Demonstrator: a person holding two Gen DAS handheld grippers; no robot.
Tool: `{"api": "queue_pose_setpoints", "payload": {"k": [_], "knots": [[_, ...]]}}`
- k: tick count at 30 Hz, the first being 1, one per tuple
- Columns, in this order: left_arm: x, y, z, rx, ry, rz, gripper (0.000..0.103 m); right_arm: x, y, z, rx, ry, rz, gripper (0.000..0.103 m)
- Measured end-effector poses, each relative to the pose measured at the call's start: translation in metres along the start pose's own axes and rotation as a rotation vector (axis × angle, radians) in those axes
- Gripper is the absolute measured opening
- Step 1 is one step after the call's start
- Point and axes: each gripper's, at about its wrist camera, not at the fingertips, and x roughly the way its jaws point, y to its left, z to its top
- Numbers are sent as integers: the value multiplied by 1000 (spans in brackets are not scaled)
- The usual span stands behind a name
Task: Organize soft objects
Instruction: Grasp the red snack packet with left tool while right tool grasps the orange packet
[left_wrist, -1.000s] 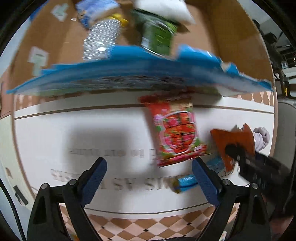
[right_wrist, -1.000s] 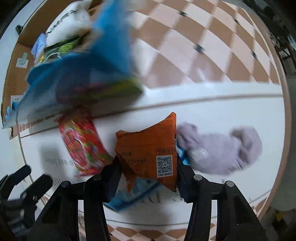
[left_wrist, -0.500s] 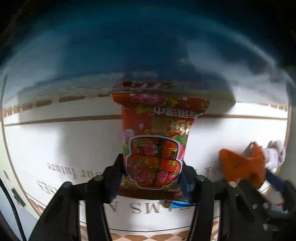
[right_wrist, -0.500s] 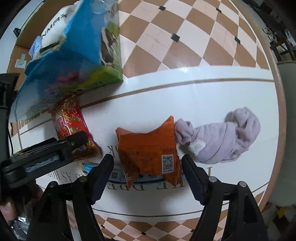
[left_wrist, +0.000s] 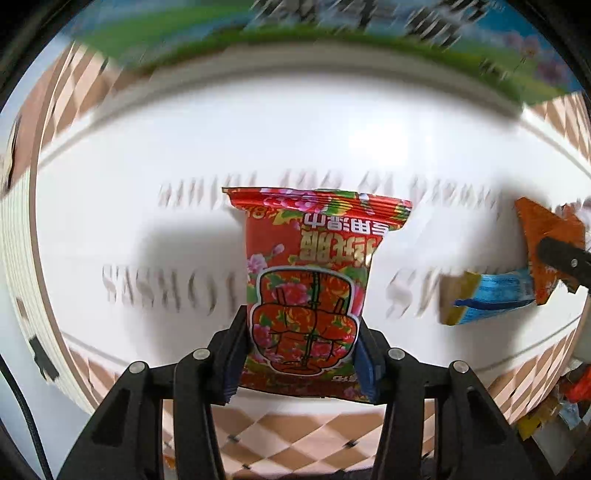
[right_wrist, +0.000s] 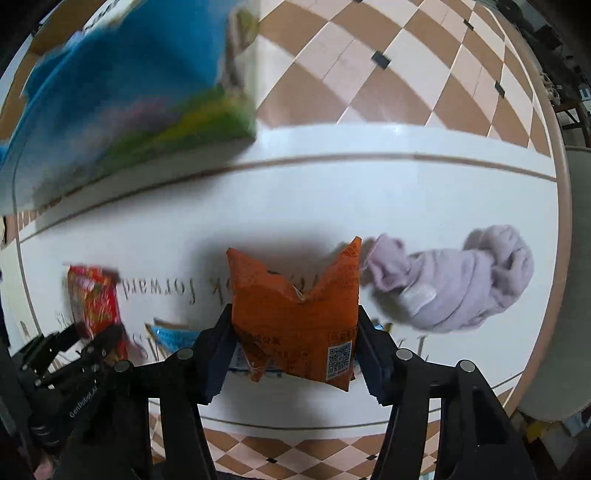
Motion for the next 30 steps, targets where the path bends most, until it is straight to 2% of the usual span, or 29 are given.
{"api": "queue_pose_setpoints", "payload": {"k": [5,9,13,18,22,25,26,29,30], "knots": [[11,15,-17,-7,4,-20,51,9,18,-31,-61,39,0,61],[14,21,-4,0,19,-36,52,10,31,-41,-92,20,-52,65],[18,24,15,-6,21,-40,65,20,57,-48,-103,19,-59,68],[11,36,29,-14,16,-45,72,26,60,-42,-97,42,-53,73],[23,30,22,-5,15,-43,72,36,56,-29,-87,62,-44,73],[22,28,22,-5,8,-49,69,45,51,-24,-91,67,-53,71],[19,27,21,-10,1,-51,68,46,53,-24,-92,68,-58,65],[5,19,16,-9,-24,-51,48,44,57,-14,-88,62,-65,59],[2,17,16,-6,-23,-47,44,42,58,-14,-85,61,-63,58]]}}
